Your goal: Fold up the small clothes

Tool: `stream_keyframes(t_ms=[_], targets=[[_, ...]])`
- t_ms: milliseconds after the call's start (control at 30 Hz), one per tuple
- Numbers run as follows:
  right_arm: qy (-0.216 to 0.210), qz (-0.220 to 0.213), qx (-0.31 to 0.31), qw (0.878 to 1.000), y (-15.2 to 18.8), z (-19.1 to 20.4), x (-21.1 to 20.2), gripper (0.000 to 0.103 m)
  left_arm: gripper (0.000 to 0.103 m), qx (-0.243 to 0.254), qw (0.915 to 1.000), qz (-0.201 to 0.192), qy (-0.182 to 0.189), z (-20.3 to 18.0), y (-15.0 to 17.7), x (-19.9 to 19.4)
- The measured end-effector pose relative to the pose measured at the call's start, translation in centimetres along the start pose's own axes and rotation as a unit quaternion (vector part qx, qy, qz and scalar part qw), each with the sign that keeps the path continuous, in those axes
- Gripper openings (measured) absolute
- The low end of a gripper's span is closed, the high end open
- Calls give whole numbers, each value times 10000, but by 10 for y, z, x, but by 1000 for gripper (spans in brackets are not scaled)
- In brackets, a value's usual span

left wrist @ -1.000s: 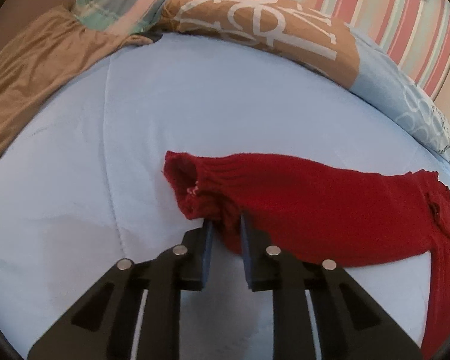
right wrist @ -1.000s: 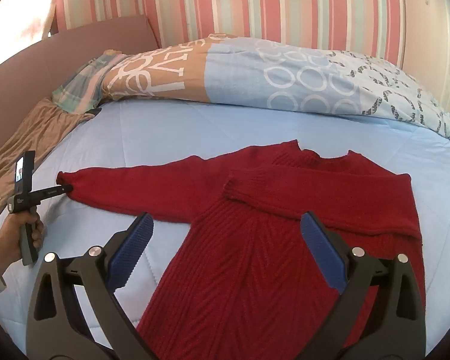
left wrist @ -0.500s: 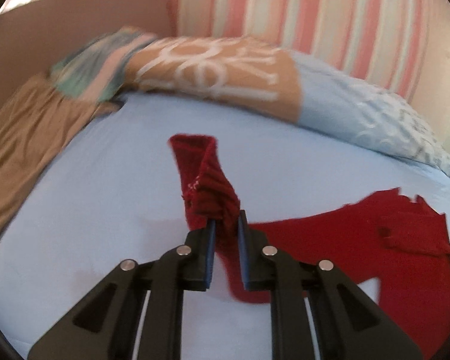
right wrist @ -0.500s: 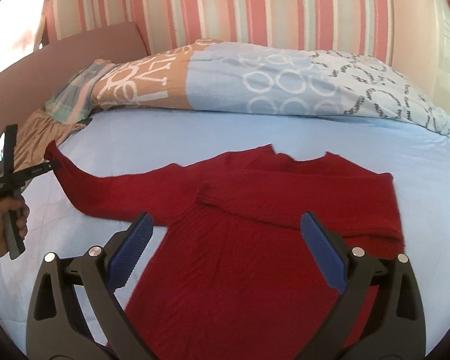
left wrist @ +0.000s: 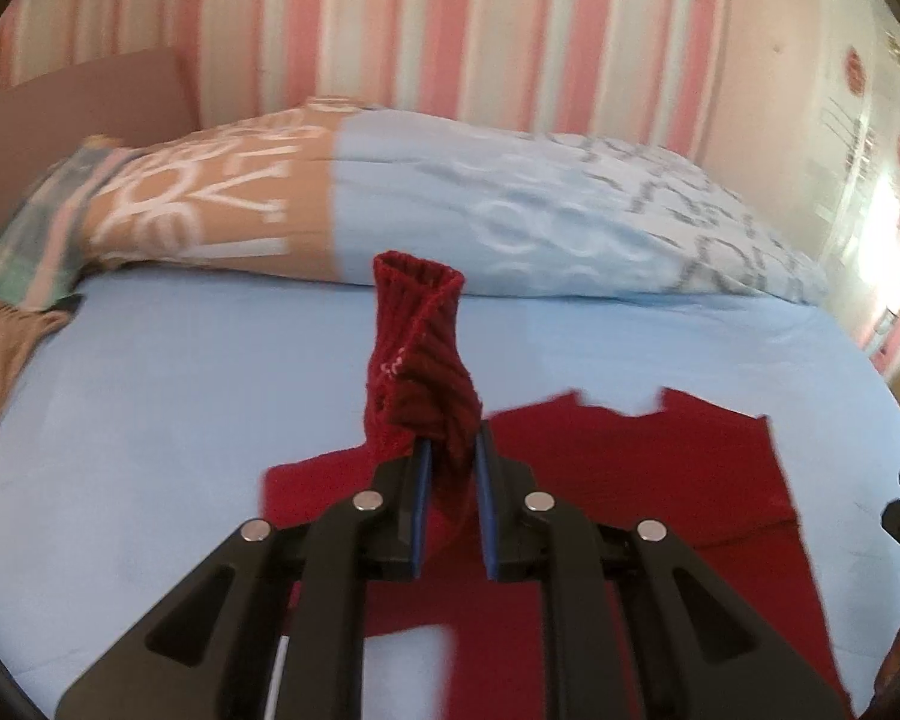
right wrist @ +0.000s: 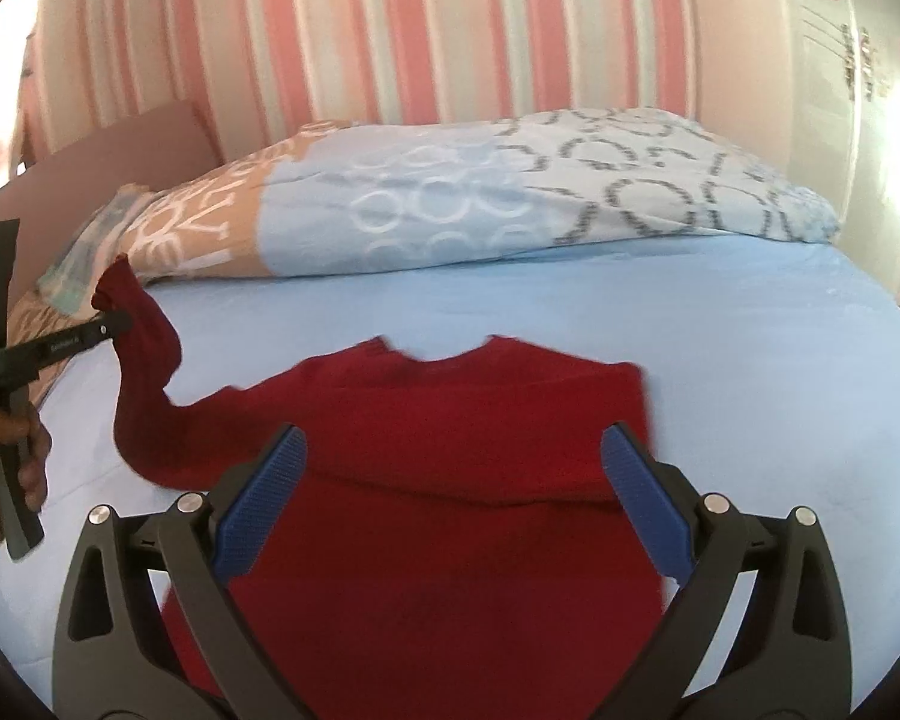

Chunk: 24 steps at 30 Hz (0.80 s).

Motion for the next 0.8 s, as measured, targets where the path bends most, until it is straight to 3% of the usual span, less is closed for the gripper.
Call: stream_keyframes(t_ms=[267,433,567,600,667,700,733,800], targets=[[323,44,207,9993,1,-76,-2,98,14,432,9979,273,392,-135,3,53],[468,169,275,9984,10,-108,4,98,14,555,9963,496,427,-191,26,90],[491,250,334,9979,16,-121,11,98,14,570,9953,683,392,-211,47,116],[496,278,336,9978,18,-123,14,98,18,558,9951,718,379,-212,52,117],[495,324,329,9977,21,-124,19,98,38,477,9958,707,334,-210,60,120],[501,339,325,9976,22,-125,21,98,70,427,9971,589,236,-208,62,116],[489,366,334,9976,23,-124,25,98,85,358,9985,381,179,-204,64,106],[447,390,342,9977,23,-121,31,98,85,231,9992,185,280,-195,65,92]])
Point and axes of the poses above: each gripper's, at about its wrist camera, not at the fingertips, and x roughly the way its jaws point, z to its left, y to its underside, the point moved 2 cm from there along x, roughly the way its jaws point, and after that the axes turned 10 degrees about z, right-handed, at the moved point
